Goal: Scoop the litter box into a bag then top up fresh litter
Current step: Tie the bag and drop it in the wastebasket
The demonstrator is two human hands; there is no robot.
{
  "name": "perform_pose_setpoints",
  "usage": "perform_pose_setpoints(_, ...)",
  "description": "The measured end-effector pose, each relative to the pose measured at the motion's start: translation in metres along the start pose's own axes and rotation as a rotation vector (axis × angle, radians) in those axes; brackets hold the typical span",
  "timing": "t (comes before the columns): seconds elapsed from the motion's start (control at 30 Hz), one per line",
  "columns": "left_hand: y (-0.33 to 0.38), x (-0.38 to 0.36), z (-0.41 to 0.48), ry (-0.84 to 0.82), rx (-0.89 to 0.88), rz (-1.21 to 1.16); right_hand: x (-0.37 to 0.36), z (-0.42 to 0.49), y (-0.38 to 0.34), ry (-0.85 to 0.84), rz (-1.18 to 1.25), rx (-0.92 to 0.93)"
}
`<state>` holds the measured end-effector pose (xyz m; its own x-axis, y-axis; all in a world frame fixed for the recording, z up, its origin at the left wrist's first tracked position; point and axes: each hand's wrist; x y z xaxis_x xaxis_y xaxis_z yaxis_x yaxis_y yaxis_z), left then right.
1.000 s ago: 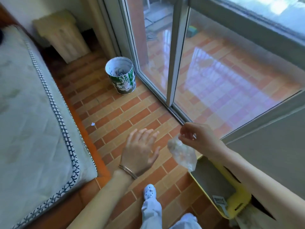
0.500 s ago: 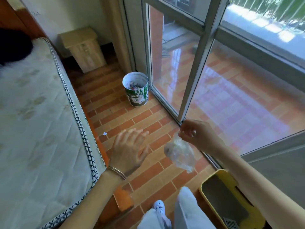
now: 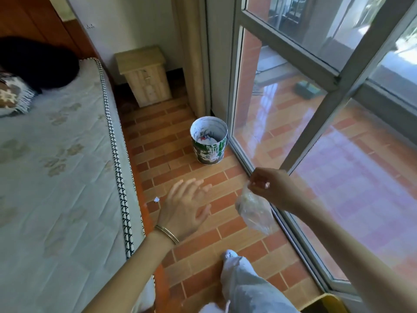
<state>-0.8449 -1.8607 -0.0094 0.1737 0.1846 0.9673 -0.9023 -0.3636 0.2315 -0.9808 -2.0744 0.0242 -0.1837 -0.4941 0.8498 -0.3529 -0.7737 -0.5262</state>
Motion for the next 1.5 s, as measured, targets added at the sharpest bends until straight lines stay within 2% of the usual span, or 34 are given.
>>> perform_pose_setpoints(0.23, -0.050, 0.009, 0.085, 0.068, 0.037, 0.010, 0.012, 0.119, 0.014, -0.032, 0.010, 0.058)
perform_pose_setpoints(0.43, -0.107, 0.001, 0.140, 0.027, 0.038, 0.026, 0.006, 0.201, 0.022, -0.067, 0.033, 0.033)
perform_pose_setpoints(0.9, -0.297, 0.028, 0.285, -0.063, -0.043, 0.036, -0.020, 0.399, 0.001, 0.027, 0.071, -0.128)
perform_pose_setpoints(1.33, -0.394, 0.006, 0.408, -0.155, 0.011, 0.010, -0.039, 0.583, 0.045, 0.013, -0.002, -0.166)
perform_pose_setpoints(1.5, -0.418, -0.001, 0.467, -0.153, -0.013, 0.004, -0.040, 0.642, 0.072, -0.080, -0.061, -0.211)
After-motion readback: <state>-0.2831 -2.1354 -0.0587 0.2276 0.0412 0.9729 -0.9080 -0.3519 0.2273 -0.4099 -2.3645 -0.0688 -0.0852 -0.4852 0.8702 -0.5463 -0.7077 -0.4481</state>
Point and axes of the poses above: each hand's wrist, its own z-axis towards the middle knuckle, its own x-axis out of the back of the hand, y = z × x, and after that the axes turned 6 degrees about -z, right-handed
